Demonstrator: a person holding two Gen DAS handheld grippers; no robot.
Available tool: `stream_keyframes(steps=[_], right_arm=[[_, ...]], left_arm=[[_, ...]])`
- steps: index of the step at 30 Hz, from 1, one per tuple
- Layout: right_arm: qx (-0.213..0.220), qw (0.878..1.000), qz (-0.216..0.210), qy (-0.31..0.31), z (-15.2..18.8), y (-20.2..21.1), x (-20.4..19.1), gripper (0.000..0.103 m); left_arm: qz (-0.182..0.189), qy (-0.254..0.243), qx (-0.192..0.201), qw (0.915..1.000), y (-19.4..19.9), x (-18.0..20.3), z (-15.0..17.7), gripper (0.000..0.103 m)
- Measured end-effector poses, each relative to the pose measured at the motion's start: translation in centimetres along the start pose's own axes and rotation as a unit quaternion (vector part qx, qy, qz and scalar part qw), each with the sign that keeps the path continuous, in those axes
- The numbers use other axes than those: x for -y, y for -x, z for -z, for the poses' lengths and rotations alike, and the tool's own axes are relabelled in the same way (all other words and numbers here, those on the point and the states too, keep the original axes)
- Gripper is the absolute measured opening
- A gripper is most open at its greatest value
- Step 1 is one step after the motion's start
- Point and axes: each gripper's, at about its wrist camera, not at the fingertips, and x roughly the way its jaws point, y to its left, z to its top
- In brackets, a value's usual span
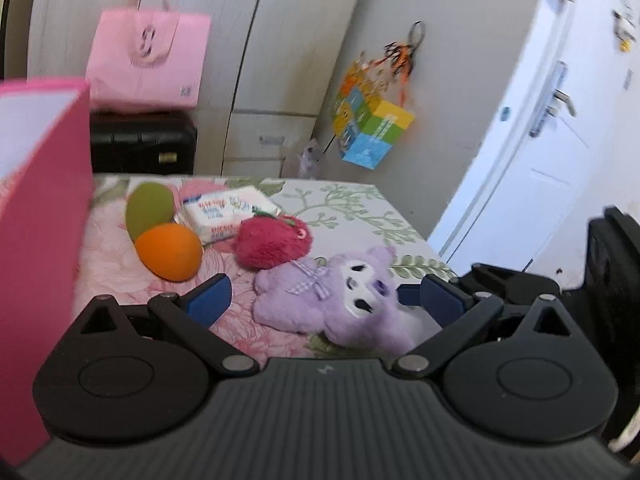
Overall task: Organize soft objects
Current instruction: 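Move both grippers to the purple plush toy on the bed, then close both grippers on the purple plush toy from either side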
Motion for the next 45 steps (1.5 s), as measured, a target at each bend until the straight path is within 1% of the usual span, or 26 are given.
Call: stream_keyframes(steps=[2,4,6,9,11,12,13,14,15,17,21,27,32,38,45], right_arm=[[-0.007,1.0,0.006,-0.012,-0.2,-0.8,0.5,0.097],[-0.012,0.999,0.006,-0.029,-0.3,-1.3,1.1,0.097],[-0.009,0.999,0.004,-0.041,-0.3,-1.5,1.3,0.097],[-0.004,0.999,0.006,-0.044,-0.2,-1.5,1.3,0.096],[0.001,0.999,0.005,-0.046,-0.1,-1.3,1.3,0.091],[0.004,0.999,0.011,-0.043,-0.1,-1.3,1.1,0.083],[0.006,0.999,0.02,-0.034,-0.1,-1.3,0.9,0.072],[0.007,0.999,0.037,-0.018,-0.1,-1.3,0.5,0.069],[0.009,0.999,0.042,-0.009,-0.1,-1.4,0.2,0.069],[0.011,0.999,0.044,-0.014,-0.1,-1.4,0.2,0.068],[0.012,0.999,0.047,-0.013,0.0,-1.1,0.1,0.065],[0.011,0.998,0.048,-0.033,0.3,-0.5,-0.1,0.063],[0.008,0.998,0.037,-0.053,0.9,0.5,-0.5,0.064],[0.009,0.998,0.021,-0.054,1.7,2.0,-1.7,0.064],[0.01,0.998,0.024,-0.048,2.1,4.0,-3.6,0.064]], left_arm=[[0.002,0.017,-0.02,0.9996,-1.4,-0.6,-0.1,0.097],[0.002,0.026,-0.042,0.9988,-2.5,-0.9,-0.1,0.09],[0.004,0.034,-0.046,0.9983,-3.2,-1.1,0.1,0.08],[0.005,0.042,-0.047,0.998,-3.6,-1.3,0.3,0.075],[0.006,0.04,-0.044,0.9982,-3.4,-1.3,0.3,0.072],[0.008,0.039,-0.044,0.9982,-3.4,-1.4,0.3,0.07],[0.01,0.043,-0.048,0.9979,-3.5,-1.4,0.2,0.069],[0.013,0.049,-0.053,0.9973,-3.6,-1.6,0.2,0.069],[0.013,0.053,-0.054,0.997,-3.7,-1.7,0.1,0.069],[0.013,0.053,-0.053,0.9971,-3.7,-1.7,0.1,0.069],[0.01,0.034,-0.045,0.9983,-3.3,-0.9,0.5,0.067],[0.003,0.01,-0.04,0.9991,-2.2,0.5,1.2,0.067],[0.005,0.015,-0.044,0.9989,-0.9,0.8,1.9,0.067],[0.001,0.015,-0.047,0.9988,1.4,1.7,2.9,0.069],[-0.002,0.008,-0.046,0.9989,4.3,2.8,4.0,0.07]])
